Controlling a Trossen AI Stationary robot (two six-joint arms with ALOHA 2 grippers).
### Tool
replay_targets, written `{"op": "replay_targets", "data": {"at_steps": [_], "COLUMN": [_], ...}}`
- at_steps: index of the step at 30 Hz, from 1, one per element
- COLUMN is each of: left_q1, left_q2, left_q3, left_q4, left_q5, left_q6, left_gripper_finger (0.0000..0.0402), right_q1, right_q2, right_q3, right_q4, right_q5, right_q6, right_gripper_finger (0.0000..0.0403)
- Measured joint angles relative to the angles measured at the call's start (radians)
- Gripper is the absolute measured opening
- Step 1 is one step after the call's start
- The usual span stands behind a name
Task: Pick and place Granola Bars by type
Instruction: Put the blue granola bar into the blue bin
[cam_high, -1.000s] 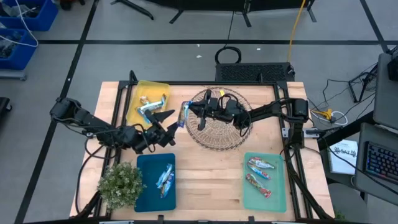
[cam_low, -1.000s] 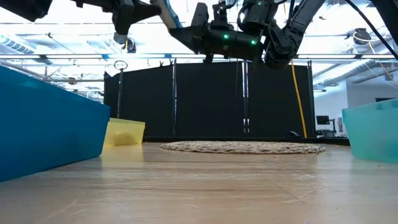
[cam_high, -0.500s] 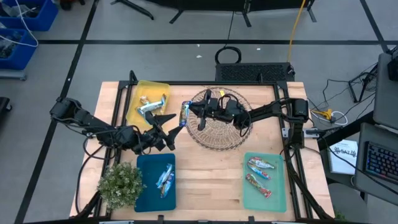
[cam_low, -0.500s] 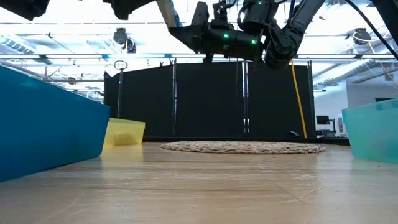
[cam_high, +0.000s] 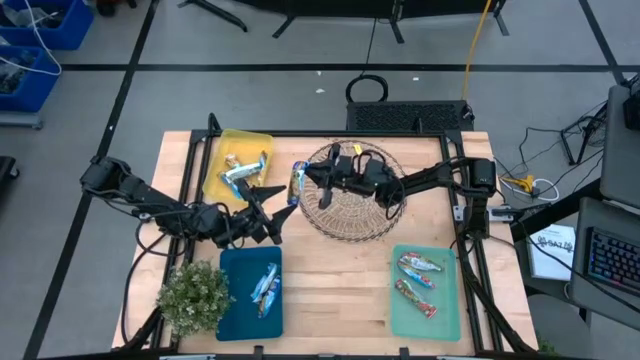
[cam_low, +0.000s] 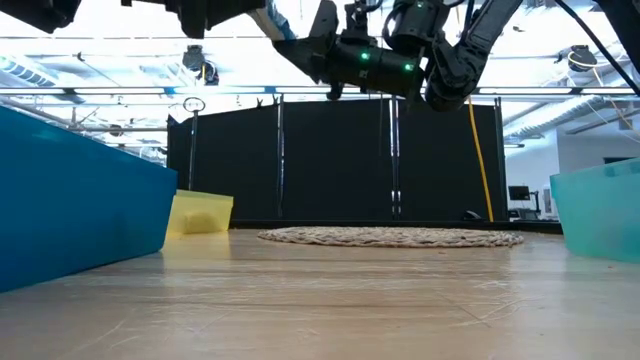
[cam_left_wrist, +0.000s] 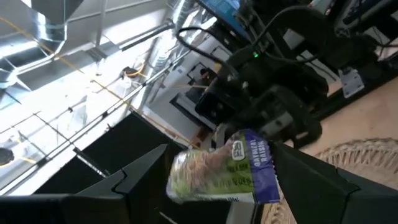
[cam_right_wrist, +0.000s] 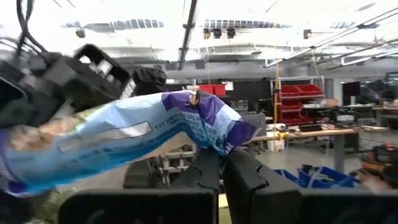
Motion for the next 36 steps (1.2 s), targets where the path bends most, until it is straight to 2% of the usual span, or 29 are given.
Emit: {"op": "replay_targets", "data": {"at_steps": [8, 22, 29, 36], "left_q1": [-0.002, -0.080, -0.055, -0.017], "left_q2": [0.000, 0.000, 0.000, 0.000], "left_q3": [0.000, 0.000, -0.001, -0.001], "left_q4": [-0.028, -0.046, -0.102, -0.101], "left_q5": [-0.018, -0.018, -0.018, 0.011], "left_q6": [-0.021, -0.050, -0.093, -0.095], "left_gripper_finger": [0.0282, 0.0282, 0.0282, 0.0282], "right_q1": [0.000, -0.007, 0.005, 0.041], "right_q2": [0.000, 0.000, 0.000, 0.000], "right_q3": [0.000, 0.001, 0.026, 0.050], "right_q4": [0.047, 0.054, 0.048, 0.023], "right_q5": [-0.055, -0.057, -0.087, -0.111], "right_q6": [0.069, 0.114, 0.176, 0.159], "right_gripper_finger": [0.0000, 0.0000, 0.0000, 0.0000]}}
